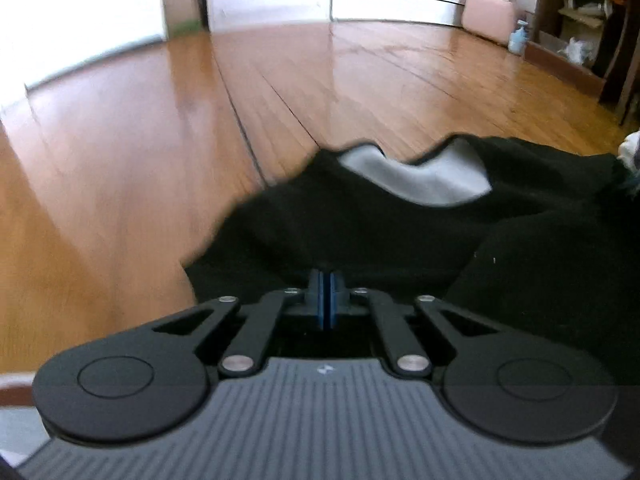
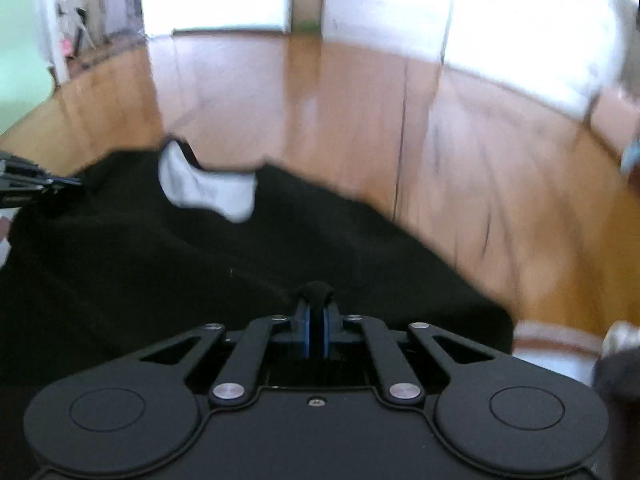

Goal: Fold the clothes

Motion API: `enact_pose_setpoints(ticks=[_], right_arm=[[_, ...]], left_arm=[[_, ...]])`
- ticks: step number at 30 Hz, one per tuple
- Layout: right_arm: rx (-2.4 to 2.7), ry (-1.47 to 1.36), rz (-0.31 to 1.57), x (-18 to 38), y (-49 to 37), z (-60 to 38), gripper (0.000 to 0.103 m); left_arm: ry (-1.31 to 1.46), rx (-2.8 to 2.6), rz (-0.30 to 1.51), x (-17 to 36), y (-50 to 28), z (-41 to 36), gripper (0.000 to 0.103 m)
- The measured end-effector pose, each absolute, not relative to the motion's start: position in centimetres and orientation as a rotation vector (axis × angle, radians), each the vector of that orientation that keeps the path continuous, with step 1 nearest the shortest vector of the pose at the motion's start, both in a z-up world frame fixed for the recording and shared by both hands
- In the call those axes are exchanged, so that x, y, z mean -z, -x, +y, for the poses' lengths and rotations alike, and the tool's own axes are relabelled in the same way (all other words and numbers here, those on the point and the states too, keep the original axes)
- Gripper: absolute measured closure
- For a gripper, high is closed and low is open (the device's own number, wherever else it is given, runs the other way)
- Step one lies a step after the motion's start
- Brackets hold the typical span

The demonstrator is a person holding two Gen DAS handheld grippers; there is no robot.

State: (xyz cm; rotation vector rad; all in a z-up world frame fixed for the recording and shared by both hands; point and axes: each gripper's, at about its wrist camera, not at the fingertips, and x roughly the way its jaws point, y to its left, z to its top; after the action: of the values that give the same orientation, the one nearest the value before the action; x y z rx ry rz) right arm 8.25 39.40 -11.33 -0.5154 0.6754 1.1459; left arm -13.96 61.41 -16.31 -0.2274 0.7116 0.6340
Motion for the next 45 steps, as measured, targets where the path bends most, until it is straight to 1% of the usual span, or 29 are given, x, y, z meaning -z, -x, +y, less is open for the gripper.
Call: enact_pose_setpoints(ticks=[3,5,6,7,9,10,11,12,13,14,15,16,18,20,24,27,31,32,33,34,39,41,42,43,44,45], right_arm=[[-1.140,0.498,0.581,9.2,-7.9,38.8,0.097],[-1.123,0.488,0.605,9.2,-8.9,39.3,0.096],[-1.110,0.496,0.625,9.3,-9.5,39.7,0.093],[-1.080,0.545,0.676,10.3,-10.2,40.8,0.092],[-1.017,0.639,0.767,12.2,-11.6,42.7,0.080],[-0.986,0.671,0.772,12.7,-12.2,43.4,0.077],[-0.961,0.687,0.773,13.0,-12.7,43.9,0.076],[-0.961,0.650,0.760,12.4,-13.4,44.1,0.073],[-0.961,0.612,0.748,11.8,-14.0,44.3,0.067],[-0.965,0.569,0.740,11.2,-14.6,44.6,0.064],[-0.987,0.507,0.754,10.5,-15.4,44.9,0.059],[-1.003,0.449,0.774,9.9,-16.1,45.5,0.056],[-1.001,0.368,0.875,9.1,-17.7,47.6,0.052],[-1.010,0.337,0.996,8.7,-18.6,50.6,0.052],[-1.139,0.492,1.108,8.9,-17.0,57.0,0.052],[-1.158,0.672,0.998,10.1,-14.0,59.4,0.049],[-1.133,0.649,1.013,12.6,-13.7,61.1,0.049],[-1.130,0.653,0.991,12.9,-13.5,61.4,0.049],[-1.127,0.662,0.965,13.1,-13.3,61.8,0.057],[-1.128,0.686,0.924,13.1,-13.1,61.9,0.096],[-1.000,0.671,0.693,10.3,-13.8,61.2,0.096],[-0.968,0.664,0.754,11.1,-15.4,61.4,0.094],[-0.952,0.660,0.784,11.5,-16.2,61.5,0.096],[-0.937,0.644,0.812,11.7,-16.9,61.2,0.093],[-0.926,0.581,0.827,11.0,-17.2,59.8,0.088],[-0.915,0.518,0.842,10.3,-17.6,58.3,0.086]], left_arm=[[0.337,-0.693,0.615,14.6,16.0,63.4,0.101],[0.447,-0.709,0.573,14.6,17.2,65.0,0.100],[0.510,-0.713,0.567,15.3,17.5,65.7,0.100],[0.542,-0.727,0.576,16.1,17.6,66.1,0.097],[0.564,-0.761,0.627,17.8,17.2,66.4,0.078],[0.583,-0.773,0.646,18.5,17.1,66.6,0.062],[0.597,-0.772,0.632,18.5,17.3,66.8,0.060],[0.609,-0.766,0.606,18.4,17.6,66.9,0.057],[0.617,-0.767,0.579,18.1,17.9,67.1,0.047],[0.616,-0.772,0.550,17.7,18.2,67.2,0.038],[0.617,-0.770,0.537,17.6,18.4,67.3,0.037],[0.621,-0.764,0.528,17.4,18.5,67.3,0.037],[0.627,-0.753,0.510,17.2,18.6,67.3,0.037],[0.634,-0.738,0.541,17.4,17.7,67.3,0.041],[0.573,-0.717,0.592,17.8,16.5,66.6,0.044],[0.567,-0.708,0.591,17.7,16.6,66.5,0.044],[0.590,-0.711,0.577,17.6,17.3,66.9,0.044],[0.587,-0.710,0.580,17.6,17.3,66.9,0.044],[0.580,-0.707,0.586,17.6,17.4,66.8,0.044],[0.570,-0.710,0.593,17.7,17.4,66.8,0.044],[0.533,-0.750,0.656,18.1,16.7,66.6,0.044],[0.505,-0.764,0.682,18.4,16.3,66.4,0.044],[0.491,-0.771,0.696,18.5,16.1,66.3,0.044],[0.477,-0.777,0.702,18.6,15.9,66.2,0.044],[0.464,-0.777,0.703,18.6,15.8,66.1,0.044],[0.452,-0.775,0.702,18.6,15.8,65.9,0.044]])
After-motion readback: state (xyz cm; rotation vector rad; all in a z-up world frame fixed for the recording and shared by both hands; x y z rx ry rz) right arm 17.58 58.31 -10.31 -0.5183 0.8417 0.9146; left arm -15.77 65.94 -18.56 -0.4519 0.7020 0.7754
